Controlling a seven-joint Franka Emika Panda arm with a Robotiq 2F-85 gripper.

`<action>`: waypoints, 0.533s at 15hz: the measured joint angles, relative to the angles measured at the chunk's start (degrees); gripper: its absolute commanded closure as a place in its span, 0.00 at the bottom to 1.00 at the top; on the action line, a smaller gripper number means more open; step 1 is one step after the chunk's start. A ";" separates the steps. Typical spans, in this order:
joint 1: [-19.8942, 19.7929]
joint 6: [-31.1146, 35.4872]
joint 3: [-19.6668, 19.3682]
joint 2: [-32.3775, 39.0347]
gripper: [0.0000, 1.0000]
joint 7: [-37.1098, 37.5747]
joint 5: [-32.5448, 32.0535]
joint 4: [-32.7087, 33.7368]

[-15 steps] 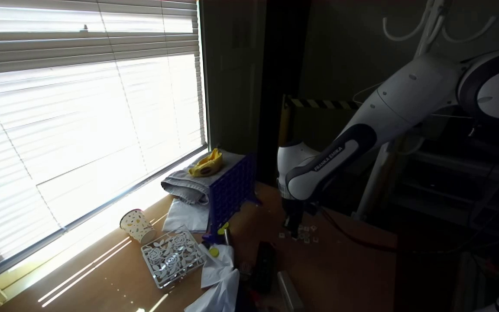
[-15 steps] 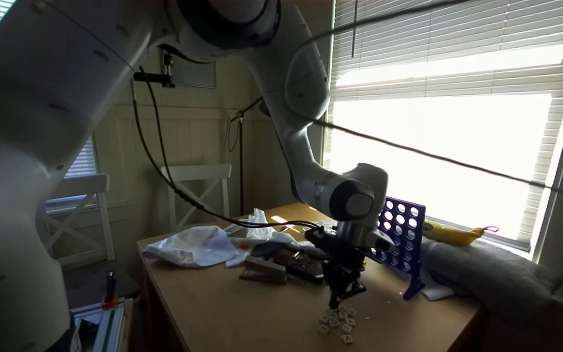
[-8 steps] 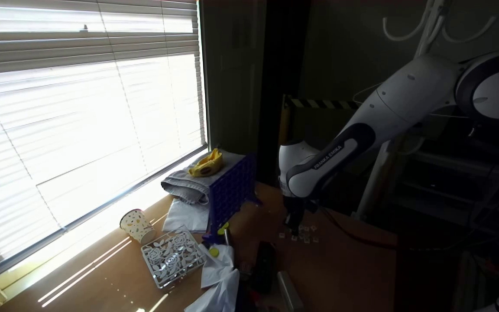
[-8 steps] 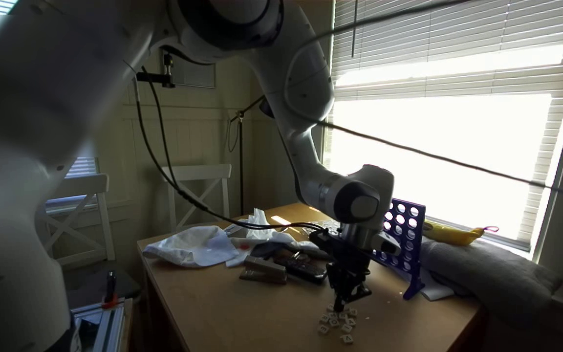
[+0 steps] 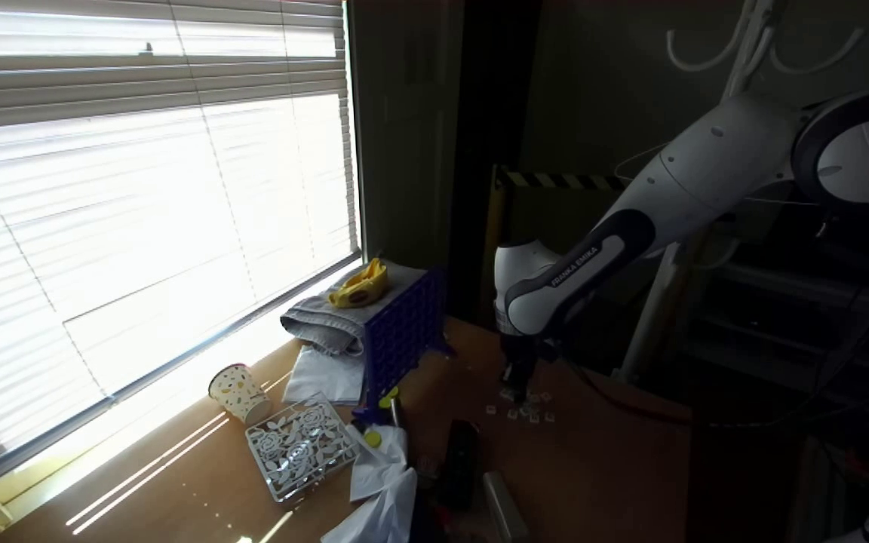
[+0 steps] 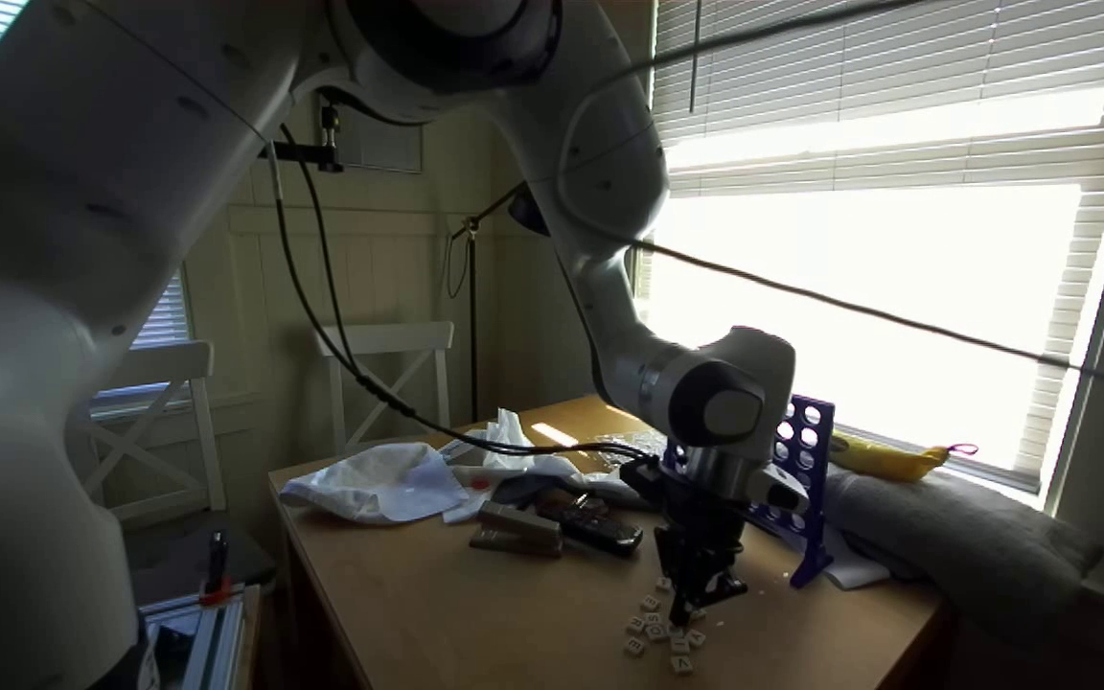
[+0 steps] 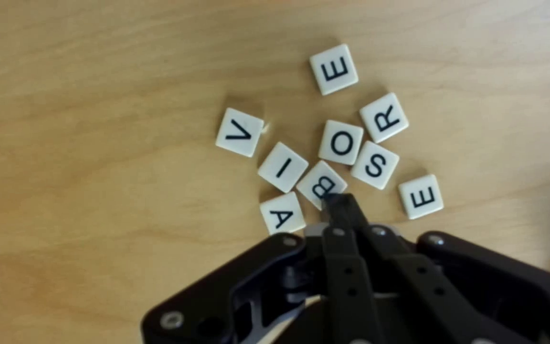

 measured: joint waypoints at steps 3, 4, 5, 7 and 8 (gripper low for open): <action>-0.33 0.00 -0.09 -0.21 1.00 0.00 0.28 0.00; -0.32 0.00 0.01 -0.36 1.00 0.00 0.47 0.00; -0.31 0.00 0.19 -0.51 1.00 0.00 0.63 0.00; -0.20 -0.20 0.63 -0.77 1.00 0.00 0.78 -0.01; -0.06 -0.66 0.75 -0.85 1.00 0.00 0.78 -0.01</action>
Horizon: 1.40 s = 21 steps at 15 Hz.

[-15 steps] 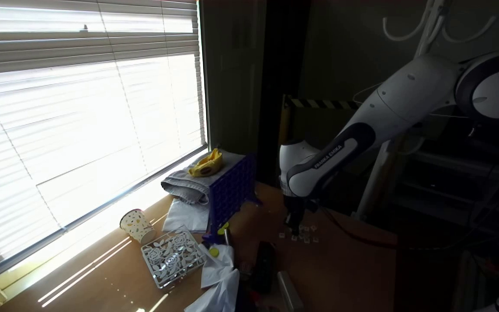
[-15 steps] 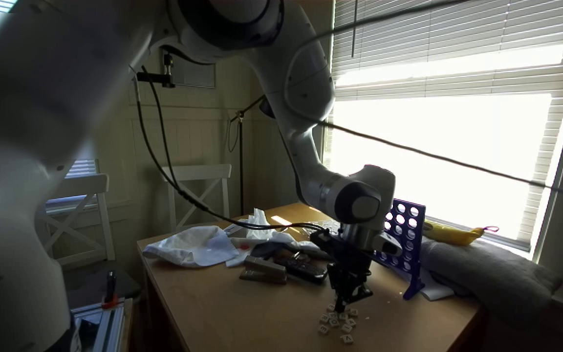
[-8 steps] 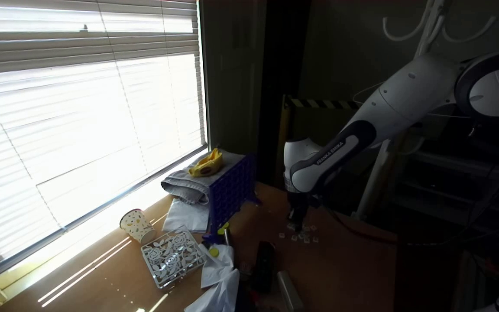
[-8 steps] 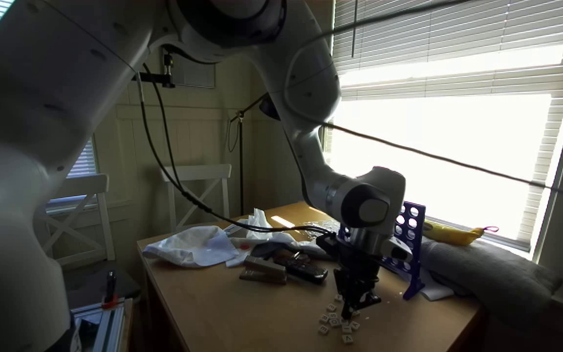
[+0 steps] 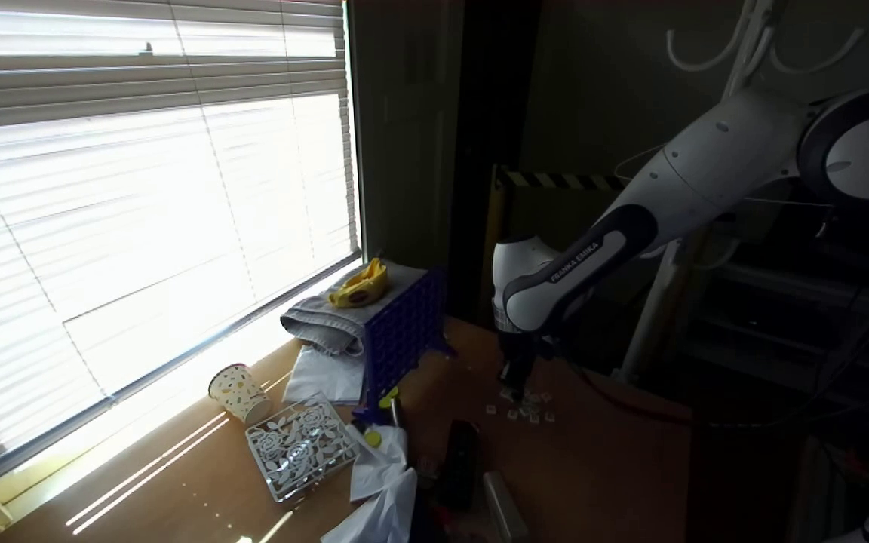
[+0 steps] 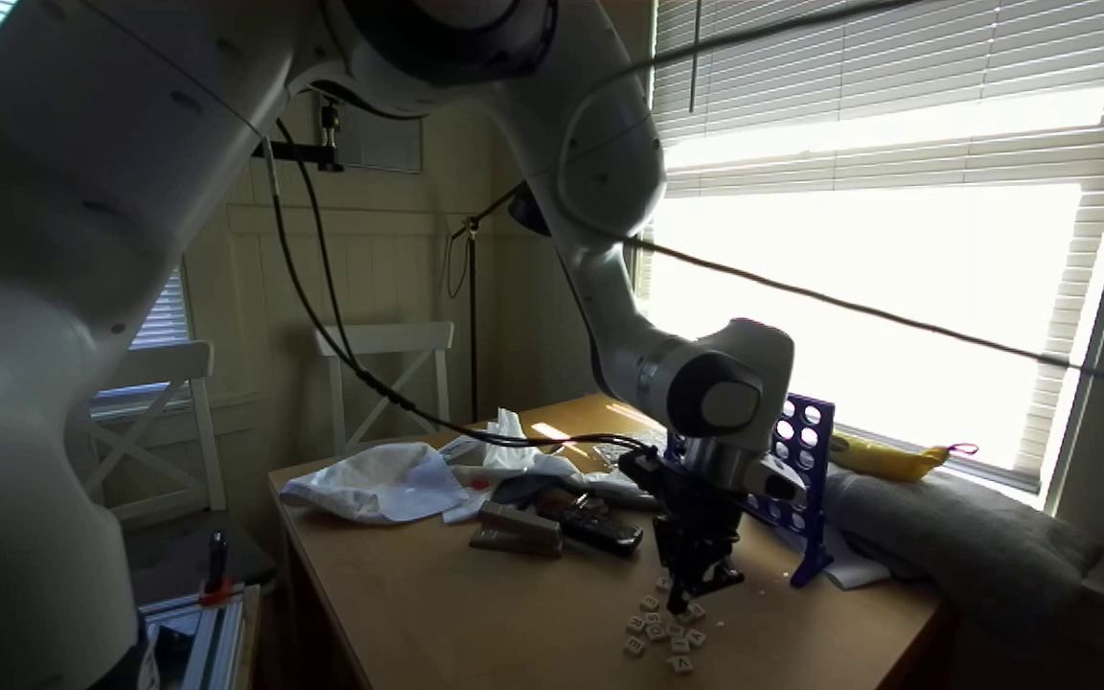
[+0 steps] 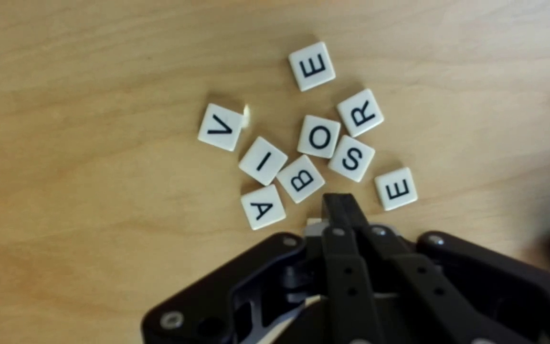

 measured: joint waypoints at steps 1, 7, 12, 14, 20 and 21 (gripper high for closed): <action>0.15 -0.71 0.06 -0.07 1.00 0.00 0.00 -0.01; 0.45 -6.97 0.13 -0.29 1.00 0.05 0.00 -0.03; 0.67 -10.44 0.13 -0.81 1.00 0.10 0.00 -0.12; 0.71 -10.72 0.13 -0.81 1.00 0.09 0.00 -0.12; 0.95 -10.72 0.15 -0.74 1.00 0.08 0.00 -0.12; 1.00 -10.72 0.15 -0.66 1.00 0.08 0.00 -0.12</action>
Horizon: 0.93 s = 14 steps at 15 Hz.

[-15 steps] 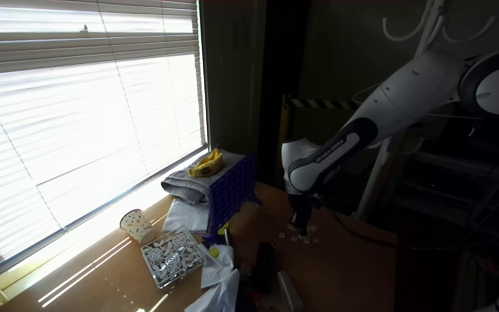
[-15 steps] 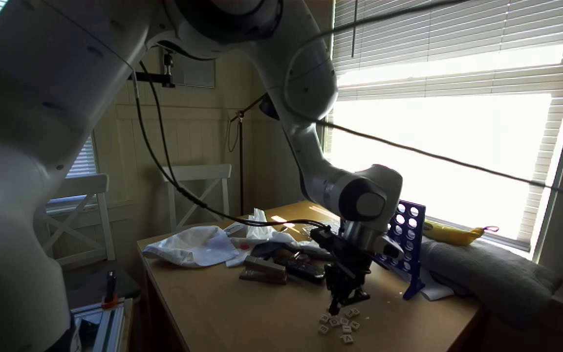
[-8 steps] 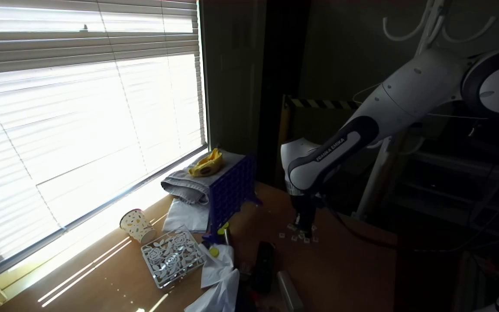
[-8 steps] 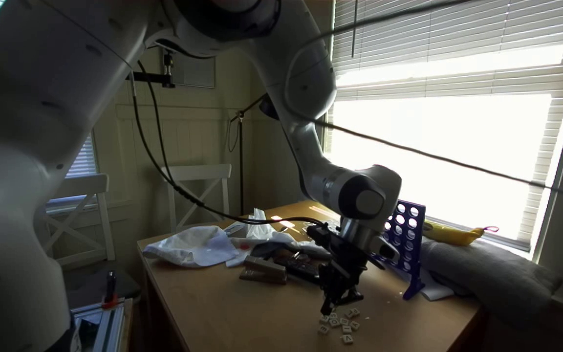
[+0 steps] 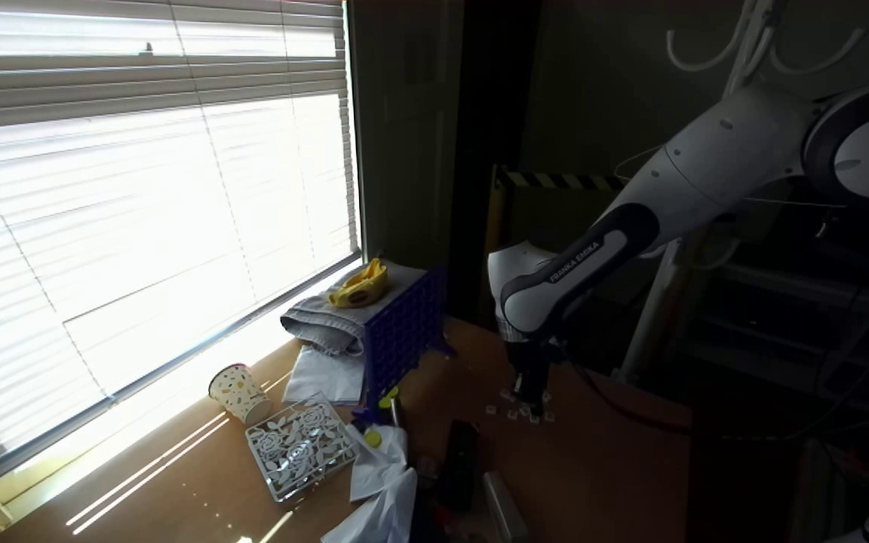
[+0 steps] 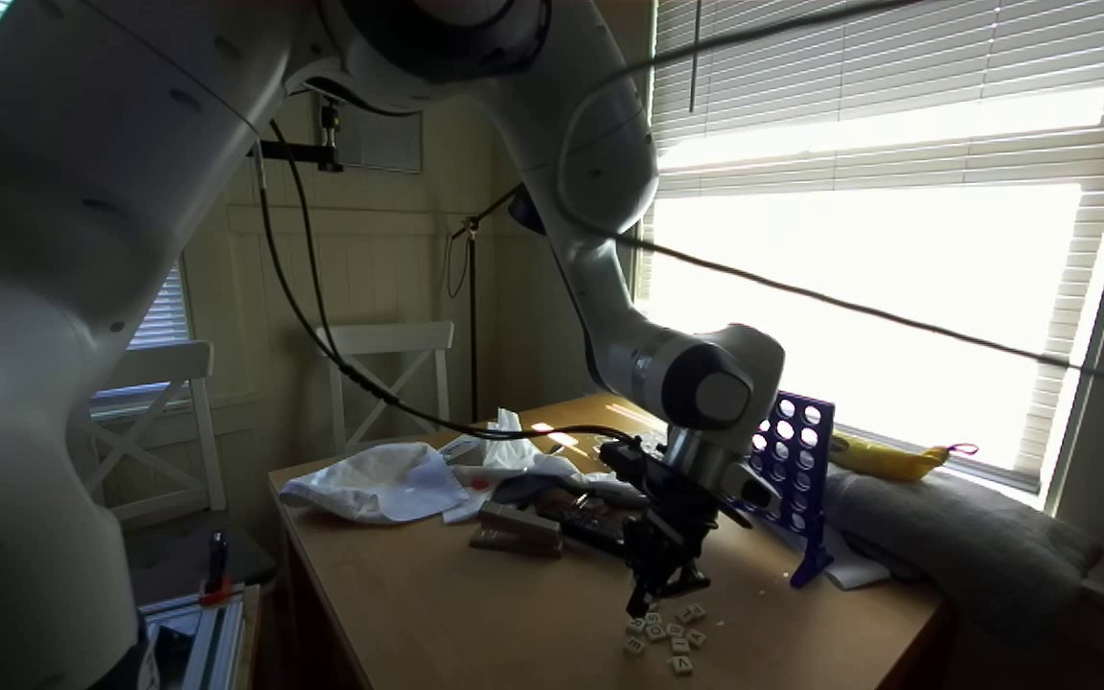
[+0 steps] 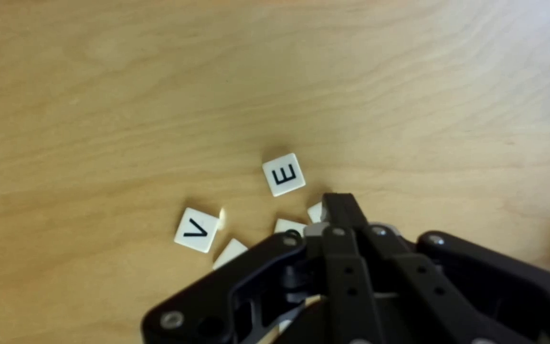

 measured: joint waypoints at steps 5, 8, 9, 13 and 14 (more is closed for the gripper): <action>0.17 0.01 -0.01 0.67 1.00 0.00 0.00 0.04; 0.38 0.04 -0.01 1.06 1.00 0.00 0.00 0.06; 0.49 0.04 -0.02 1.14 1.00 0.00 0.00 0.07; 0.89 0.04 -0.02 1.25 1.00 0.00 -0.02 0.21; 0.96 0.04 -0.02 1.27 1.00 0.00 -0.02 0.26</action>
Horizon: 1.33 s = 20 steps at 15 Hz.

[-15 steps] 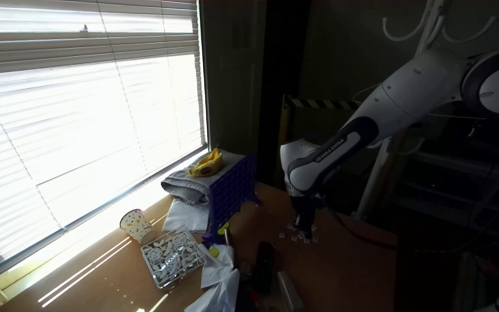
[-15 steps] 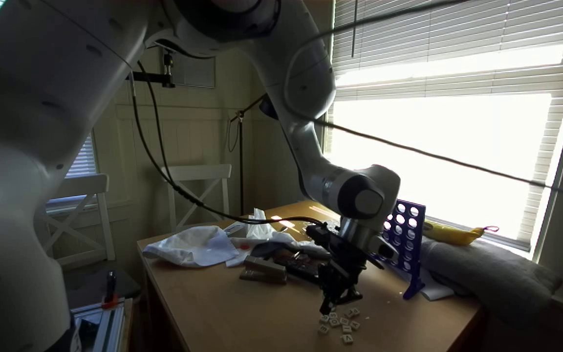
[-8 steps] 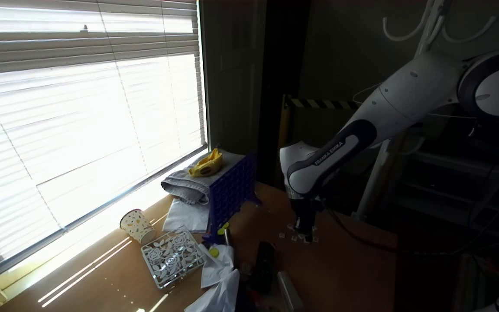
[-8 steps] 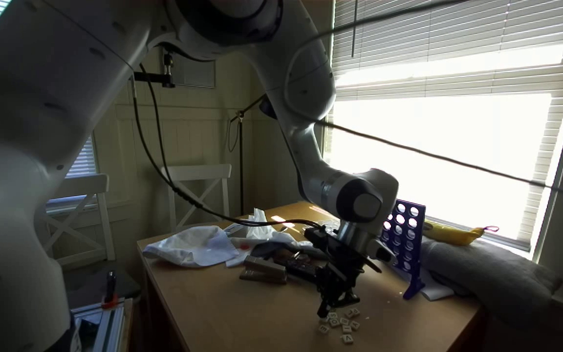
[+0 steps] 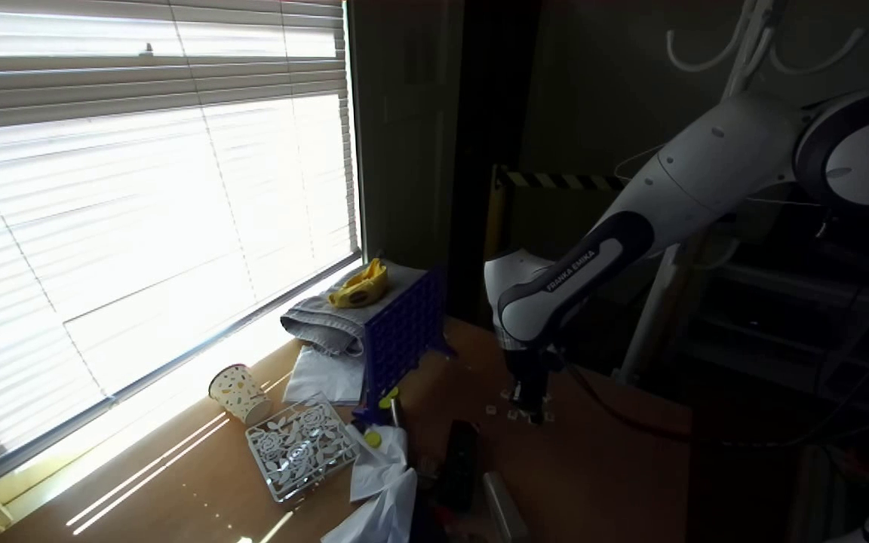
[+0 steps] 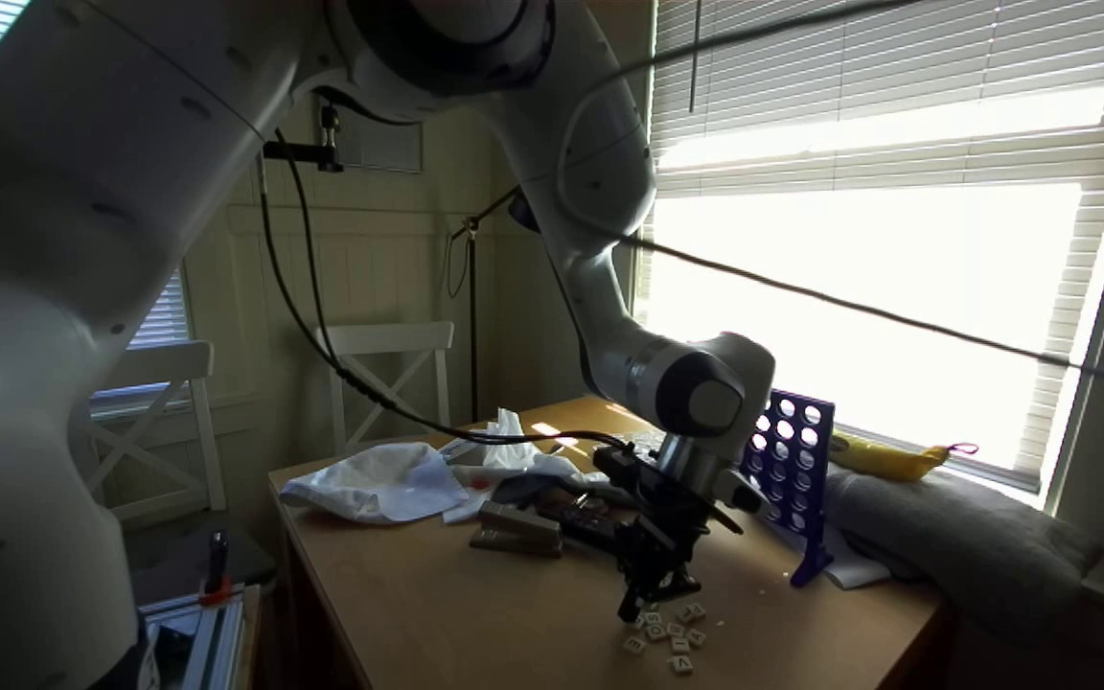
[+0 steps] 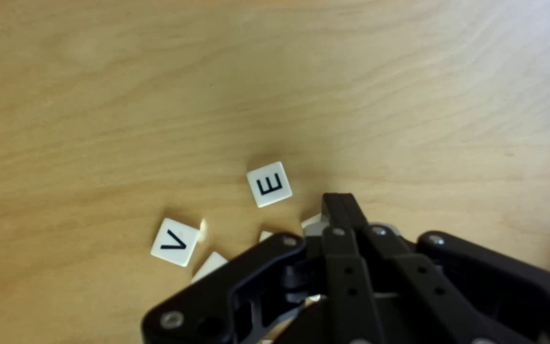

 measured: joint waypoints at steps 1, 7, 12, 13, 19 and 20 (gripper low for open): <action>0.08 0.00 0.00 0.03 1.00 0.00 0.00 0.07; 0.81 -0.16 0.02 0.64 1.00 0.00 -0.01 1.20; 1.49 -1.31 0.09 1.45 1.00 0.00 -0.02 2.75; 1.62 -1.57 0.10 1.61 1.00 0.00 -0.02 3.04; 2.38 -3.88 0.25 2.97 1.00 -0.01 -0.10 5.55; 2.54 -4.25 0.25 3.21 1.00 -0.01 -0.13 6.00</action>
